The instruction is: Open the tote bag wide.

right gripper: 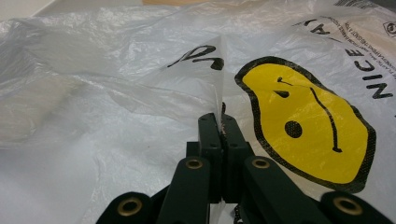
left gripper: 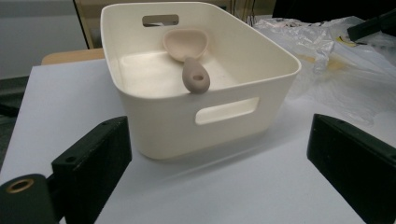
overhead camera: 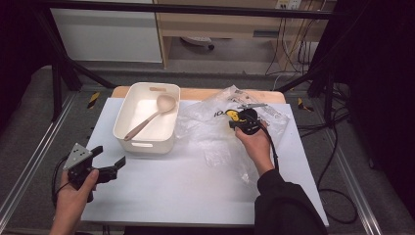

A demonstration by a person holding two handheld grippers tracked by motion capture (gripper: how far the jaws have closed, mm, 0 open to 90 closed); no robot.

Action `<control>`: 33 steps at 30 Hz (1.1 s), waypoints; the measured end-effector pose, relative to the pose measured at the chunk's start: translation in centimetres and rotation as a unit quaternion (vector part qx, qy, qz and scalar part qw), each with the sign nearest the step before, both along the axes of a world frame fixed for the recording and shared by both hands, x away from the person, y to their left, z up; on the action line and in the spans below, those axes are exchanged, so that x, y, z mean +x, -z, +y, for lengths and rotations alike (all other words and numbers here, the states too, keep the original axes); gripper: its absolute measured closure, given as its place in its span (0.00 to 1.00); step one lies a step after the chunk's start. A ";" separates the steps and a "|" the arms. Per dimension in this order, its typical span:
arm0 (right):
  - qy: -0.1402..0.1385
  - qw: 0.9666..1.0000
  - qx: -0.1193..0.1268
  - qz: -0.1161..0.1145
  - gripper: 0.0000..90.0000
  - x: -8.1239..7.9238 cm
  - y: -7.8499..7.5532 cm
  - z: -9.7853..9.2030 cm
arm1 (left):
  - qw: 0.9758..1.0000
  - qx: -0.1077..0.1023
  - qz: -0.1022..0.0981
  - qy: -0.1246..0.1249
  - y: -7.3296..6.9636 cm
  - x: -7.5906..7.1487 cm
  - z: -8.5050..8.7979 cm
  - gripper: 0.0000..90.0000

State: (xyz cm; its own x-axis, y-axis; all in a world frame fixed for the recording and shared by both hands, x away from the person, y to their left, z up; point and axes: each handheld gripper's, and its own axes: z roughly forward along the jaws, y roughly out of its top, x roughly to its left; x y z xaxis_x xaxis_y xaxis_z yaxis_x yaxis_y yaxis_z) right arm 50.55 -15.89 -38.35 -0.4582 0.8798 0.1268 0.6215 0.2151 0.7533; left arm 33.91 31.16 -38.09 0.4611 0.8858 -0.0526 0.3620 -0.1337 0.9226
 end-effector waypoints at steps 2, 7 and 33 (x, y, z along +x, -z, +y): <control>-0.002 1.000 0.001 0.000 1.00 -0.1 -0.4 -0.1 | 1.000 0.004 -0.001 0.005 -0.5 0.2 -0.1 0.07; -0.002 1.000 -0.003 0.002 1.00 -0.3 -1.2 -0.3 | 1.000 0.001 -0.005 0.013 -2.0 1.0 -0.3 0.07; -0.034 0.999 -0.006 -0.004 1.00 -0.7 -2.0 -0.8 | 0.999 0.009 -0.037 0.021 -7.0 5.2 -2.6 0.09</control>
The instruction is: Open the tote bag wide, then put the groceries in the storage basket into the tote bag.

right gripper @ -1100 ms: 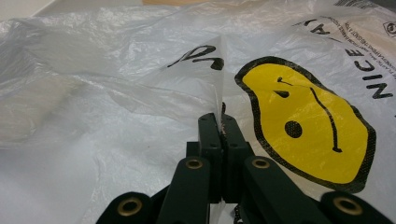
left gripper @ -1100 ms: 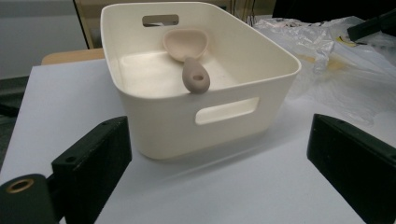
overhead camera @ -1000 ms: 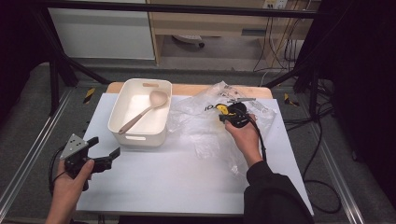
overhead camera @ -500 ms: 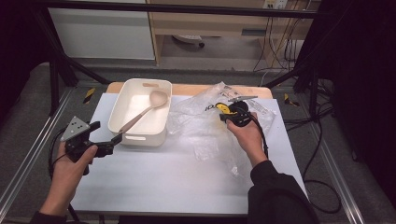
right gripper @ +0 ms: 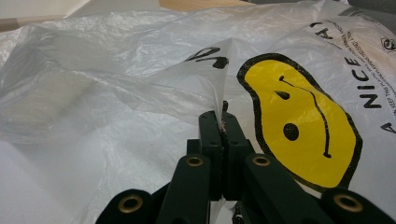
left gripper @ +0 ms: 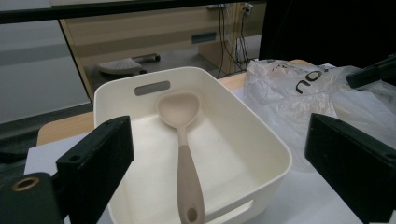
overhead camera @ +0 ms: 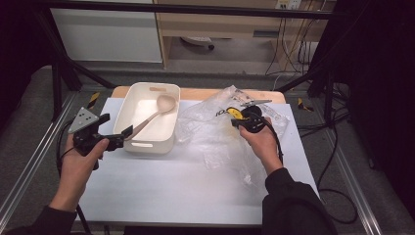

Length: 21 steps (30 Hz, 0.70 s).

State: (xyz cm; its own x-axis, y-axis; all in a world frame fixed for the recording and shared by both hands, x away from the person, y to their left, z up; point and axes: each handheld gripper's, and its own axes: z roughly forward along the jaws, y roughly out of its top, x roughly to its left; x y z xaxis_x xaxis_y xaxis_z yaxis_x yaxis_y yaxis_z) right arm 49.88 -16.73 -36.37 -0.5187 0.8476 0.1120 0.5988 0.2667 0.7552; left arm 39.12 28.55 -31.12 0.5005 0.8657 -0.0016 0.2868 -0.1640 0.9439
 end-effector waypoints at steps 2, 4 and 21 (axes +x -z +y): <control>-0.001 1.000 -0.001 0.000 1.00 0.0 0.0 0.1 | 1.000 0.003 0.007 0.003 -0.2 0.5 -0.3 0.09; -0.002 1.000 -0.003 0.001 1.00 0.0 -0.1 0.2 | 1.000 0.007 0.008 0.003 -0.3 1.0 -0.6 0.09; -0.007 1.000 -0.011 0.012 1.00 0.3 0.4 0.0 | 0.996 0.046 0.079 0.011 2.5 6.4 -2.0 0.23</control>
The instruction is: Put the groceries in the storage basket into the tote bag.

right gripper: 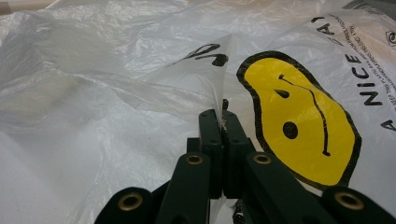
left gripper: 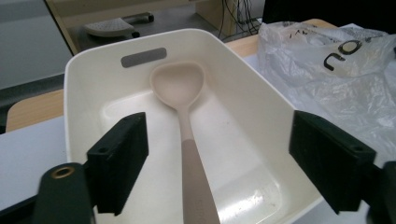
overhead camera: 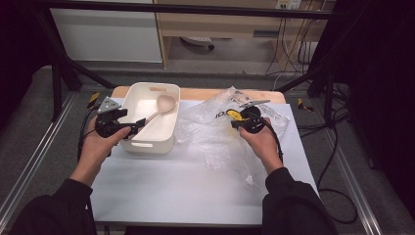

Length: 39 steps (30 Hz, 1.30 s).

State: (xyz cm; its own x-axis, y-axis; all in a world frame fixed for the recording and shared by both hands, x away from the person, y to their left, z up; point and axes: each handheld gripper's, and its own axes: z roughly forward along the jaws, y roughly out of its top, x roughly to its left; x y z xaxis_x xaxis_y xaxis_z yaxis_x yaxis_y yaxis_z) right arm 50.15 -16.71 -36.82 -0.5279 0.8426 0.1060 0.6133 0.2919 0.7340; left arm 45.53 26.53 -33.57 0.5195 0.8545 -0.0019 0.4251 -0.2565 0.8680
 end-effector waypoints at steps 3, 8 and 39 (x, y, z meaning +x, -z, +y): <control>0.002 1.000 0.001 0.001 1.00 0.1 0.1 -0.2 | 1.000 -0.001 0.012 0.000 0.5 0.8 -0.3 0.29; 0.000 1.000 0.000 0.004 1.00 0.1 0.4 -0.2 | 0.999 0.009 0.036 0.000 1.2 2.2 -1.0 0.36; -0.002 1.000 0.000 0.006 1.00 0.0 0.6 -0.6 | 0.987 0.077 0.140 -0.028 3.7 4.7 -2.0 0.58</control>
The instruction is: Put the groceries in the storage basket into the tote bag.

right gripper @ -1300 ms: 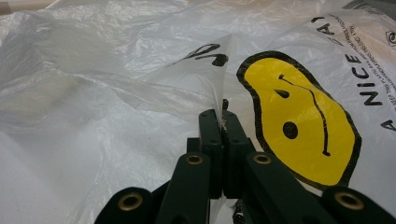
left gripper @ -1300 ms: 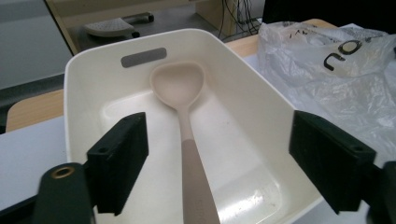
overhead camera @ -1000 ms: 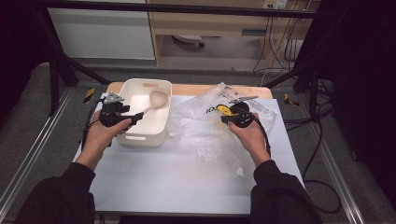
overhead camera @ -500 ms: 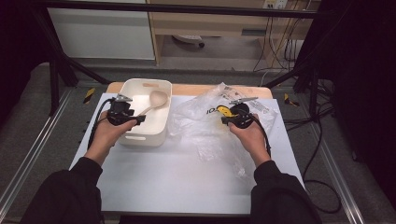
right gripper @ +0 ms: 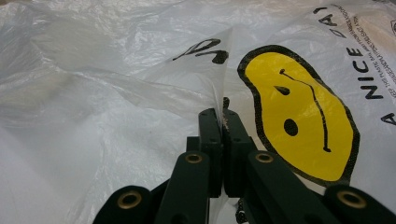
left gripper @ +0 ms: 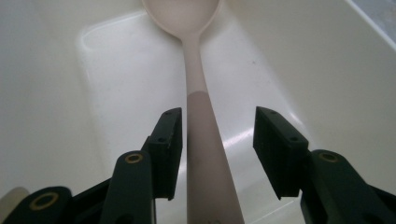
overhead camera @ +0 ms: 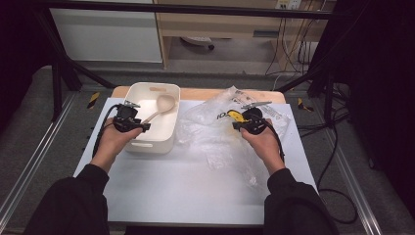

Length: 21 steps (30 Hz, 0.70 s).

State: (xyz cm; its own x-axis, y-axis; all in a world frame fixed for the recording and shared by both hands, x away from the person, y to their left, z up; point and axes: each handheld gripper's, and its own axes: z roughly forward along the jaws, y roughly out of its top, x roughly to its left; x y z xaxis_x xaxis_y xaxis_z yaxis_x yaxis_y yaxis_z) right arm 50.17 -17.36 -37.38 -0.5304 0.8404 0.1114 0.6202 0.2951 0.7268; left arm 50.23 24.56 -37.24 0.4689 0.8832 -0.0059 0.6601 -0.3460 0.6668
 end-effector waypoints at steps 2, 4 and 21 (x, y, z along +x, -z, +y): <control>0.001 1.000 0.001 -0.001 1.00 0.0 0.0 -0.1 | 1.000 -0.006 0.006 -0.005 0.1 0.1 0.1 0.61; 0.001 1.000 0.001 0.001 0.99 0.0 0.0 -0.2 | 1.000 -0.009 0.008 -0.008 0.1 0.1 0.2 0.63; 0.004 1.000 0.003 0.001 0.98 0.0 0.0 -0.5 | 1.000 0.005 0.009 -0.013 0.1 0.2 0.2 0.78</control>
State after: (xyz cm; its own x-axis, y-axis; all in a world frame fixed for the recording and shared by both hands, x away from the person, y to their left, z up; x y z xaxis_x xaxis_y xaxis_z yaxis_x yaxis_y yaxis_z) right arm 50.20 -17.89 -37.35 -0.5229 0.8443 0.1172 0.6248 0.2861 0.7265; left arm 50.42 24.79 -37.38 0.4452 0.8954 -0.0049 0.6814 -0.3352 0.6507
